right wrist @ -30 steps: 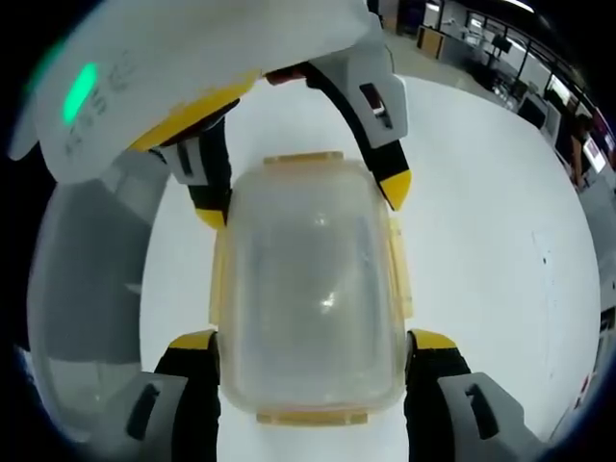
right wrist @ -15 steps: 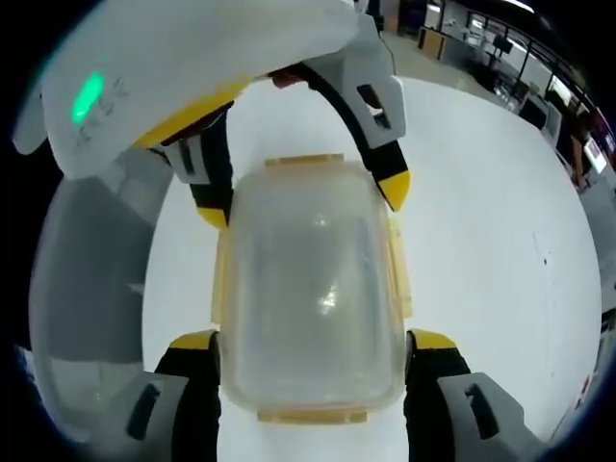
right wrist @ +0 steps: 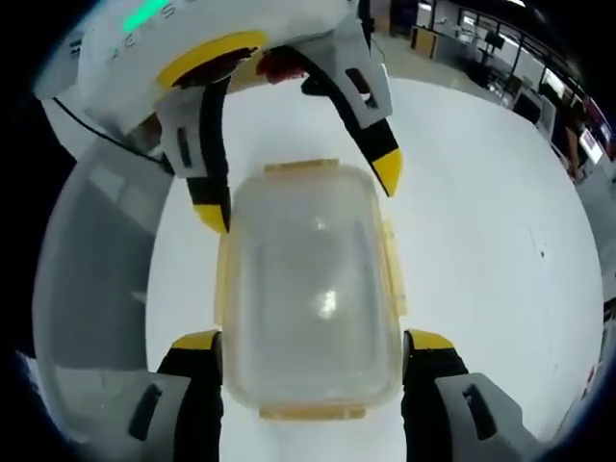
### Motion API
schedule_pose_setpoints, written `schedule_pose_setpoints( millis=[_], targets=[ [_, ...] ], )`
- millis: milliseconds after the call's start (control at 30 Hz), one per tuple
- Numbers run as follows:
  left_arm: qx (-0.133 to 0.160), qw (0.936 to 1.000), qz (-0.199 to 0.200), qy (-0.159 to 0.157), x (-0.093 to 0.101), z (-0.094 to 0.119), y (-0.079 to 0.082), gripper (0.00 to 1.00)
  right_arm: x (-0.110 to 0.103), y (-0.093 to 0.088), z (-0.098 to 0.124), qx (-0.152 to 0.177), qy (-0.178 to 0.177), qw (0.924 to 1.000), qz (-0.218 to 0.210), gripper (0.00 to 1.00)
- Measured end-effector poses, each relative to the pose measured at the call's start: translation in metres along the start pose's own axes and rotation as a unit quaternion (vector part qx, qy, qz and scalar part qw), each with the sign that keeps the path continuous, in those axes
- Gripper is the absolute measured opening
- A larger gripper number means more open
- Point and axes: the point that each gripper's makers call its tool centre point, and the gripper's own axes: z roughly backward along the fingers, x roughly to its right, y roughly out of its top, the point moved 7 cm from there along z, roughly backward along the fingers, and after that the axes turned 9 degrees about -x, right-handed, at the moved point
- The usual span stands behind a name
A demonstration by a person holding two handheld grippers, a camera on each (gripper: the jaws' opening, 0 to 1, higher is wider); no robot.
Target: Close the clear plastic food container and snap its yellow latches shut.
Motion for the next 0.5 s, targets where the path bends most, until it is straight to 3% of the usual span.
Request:
schedule_pose_setpoints(
  millis=[500],
  targets=[
    [0.031,0.9987,0.040,0.003,-0.002,0.005,-0.001,0.82,0.004,-0.003,0.012,0.024,-0.012,0.9994,-0.021,0.74]
  ],
)
